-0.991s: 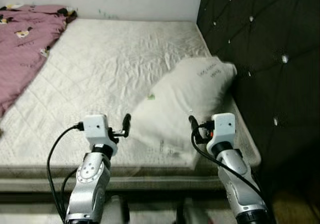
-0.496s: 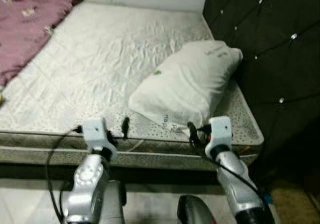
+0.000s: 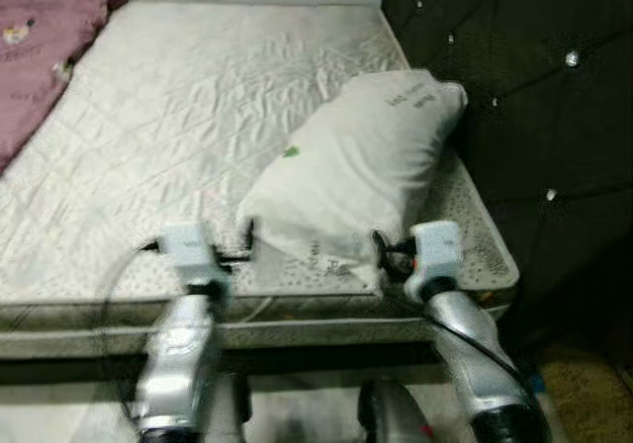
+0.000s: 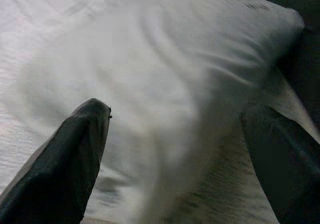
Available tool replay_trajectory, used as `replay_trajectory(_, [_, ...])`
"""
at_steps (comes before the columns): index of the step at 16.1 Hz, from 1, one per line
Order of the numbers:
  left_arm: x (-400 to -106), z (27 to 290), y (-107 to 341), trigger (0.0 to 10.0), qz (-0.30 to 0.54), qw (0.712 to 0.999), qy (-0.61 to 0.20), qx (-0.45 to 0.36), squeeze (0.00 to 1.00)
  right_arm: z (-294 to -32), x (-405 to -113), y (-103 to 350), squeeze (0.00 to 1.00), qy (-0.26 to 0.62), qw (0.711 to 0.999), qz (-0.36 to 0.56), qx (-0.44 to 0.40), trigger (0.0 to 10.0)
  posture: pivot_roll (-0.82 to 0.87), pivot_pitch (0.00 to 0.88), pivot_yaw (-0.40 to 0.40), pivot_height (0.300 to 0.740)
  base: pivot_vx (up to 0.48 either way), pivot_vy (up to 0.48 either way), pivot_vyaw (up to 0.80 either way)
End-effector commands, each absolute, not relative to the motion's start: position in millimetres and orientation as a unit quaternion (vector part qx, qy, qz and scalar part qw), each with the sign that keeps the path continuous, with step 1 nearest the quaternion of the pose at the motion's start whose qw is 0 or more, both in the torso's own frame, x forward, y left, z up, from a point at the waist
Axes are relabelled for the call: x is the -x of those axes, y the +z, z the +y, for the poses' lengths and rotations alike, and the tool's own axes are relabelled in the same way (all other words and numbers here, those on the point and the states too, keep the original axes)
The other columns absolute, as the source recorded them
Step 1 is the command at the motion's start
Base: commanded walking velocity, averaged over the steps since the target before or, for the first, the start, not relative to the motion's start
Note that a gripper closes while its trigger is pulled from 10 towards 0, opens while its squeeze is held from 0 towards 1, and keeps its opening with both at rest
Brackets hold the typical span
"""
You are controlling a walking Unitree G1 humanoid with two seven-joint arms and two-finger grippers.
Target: Clean up the room
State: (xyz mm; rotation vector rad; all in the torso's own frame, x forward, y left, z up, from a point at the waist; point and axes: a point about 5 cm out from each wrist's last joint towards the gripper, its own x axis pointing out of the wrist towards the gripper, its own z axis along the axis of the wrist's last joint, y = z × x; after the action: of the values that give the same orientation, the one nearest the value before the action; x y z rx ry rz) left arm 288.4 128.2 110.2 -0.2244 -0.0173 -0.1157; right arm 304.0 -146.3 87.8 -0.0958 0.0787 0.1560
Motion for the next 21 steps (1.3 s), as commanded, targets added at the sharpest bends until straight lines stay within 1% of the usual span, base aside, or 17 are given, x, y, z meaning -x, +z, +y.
replay_trajectory(1, [-289.5,136.0,110.4,10.0,-0.009,0.993,-0.046,0.107,0.00,-143.0,-305.4,91.1,0.00,0.077,0.996,0.029,0.042,10.0,0.00,0.128,-0.037,0.613,0.315,0.000,0.00])
replay_trajectory(3, [-289.5,136.7,109.1,10.0,-0.004,0.993,-0.044,0.106,0.00,-143.1,-306.6,91.4,0.00,0.075,0.996,0.028,0.043,10.0,0.00,0.130,-0.035,0.613,0.285,0.000,0.00])
replay_trajectory(7, [-288.7,136.8,108.3,10.0,-0.005,0.993,-0.045,0.107,0.00,-142.3,-306.7,90.6,0.00,0.078,0.996,0.029,0.038,10.0,0.00,0.127,-0.035,0.613,0.063,0.000,0.00])
replay_trajectory(8, [-288.9,135.6,109.0,10.0,-0.008,0.992,-0.053,0.112,0.00,-141.4,-306.6,90.9,0.00,0.081,0.996,0.026,0.032,10.0,0.00,0.127,-0.035,0.603,0.319,0.000,0.00])
replay_trajectory(9, [-289.9,134.5,108.7,10.0,-0.005,0.993,-0.053,0.108,0.00,-141.1,-307.2,91.2,0.00,0.080,0.996,0.026,0.036,10.0,0.00,0.123,-0.034,0.583,0.304,0.000,0.00])
replay_trajectory(10, [-290.1,134.4,108.6,10.0,-0.005,0.993,-0.053,0.108,0.00,-141.1,-307.3,91.2,0.00,0.080,0.996,0.026,0.036,10.0,0.00,0.123,-0.034,0.578,0.304,0.000,0.00])
replay_trajectory(11, [-289.3,131.3,110.7,10.0,-0.011,0.991,-0.069,0.118,0.00,-141.1,-307.6,91.5,0.00,0.079,0.996,0.025,0.037,10.0,0.00,0.122,-0.032,0.563,0.480,0.000,0.00])
replay_trajectory(12, [-289.7,131.2,110.7,10.0,-0.010,0.991,-0.063,0.115,0.00,-141.4,-307.8,91.8,0.00,0.079,0.996,0.023,0.037,10.0,0.00,0.118,-0.033,0.553,0.319,0.000,0.00])
replay_trajectory(16, [-290.6,132.0,109.8,10.0,-0.010,0.991,-0.064,0.117,0.00,-141.6,-308.3,90.8,0.00,0.081,0.996,0.024,0.041,10.0,0.00,0.108,-0.034,0.553,0.196,0.000,0.00])
replay_trajectory(20, [-291.9,131.4,108.8,10.0,-0.006,0.992,-0.057,0.113,0.00,-141.4,-309.4,90.3,0.00,0.085,0.995,0.026,0.043,10.0,0.01,0.100,-0.034,0.553,0.000,0.000,0.00])
replay_trajectory(21, [-292.1,131.3,108.7,10.0,-0.006,0.992,-0.057,0.113,0.00,-140.7,-309.2,90.8,0.00,0.087,0.995,0.023,0.042,10.0,0.01,0.100,-0.034,0.538,0.000,0.000,0.00])
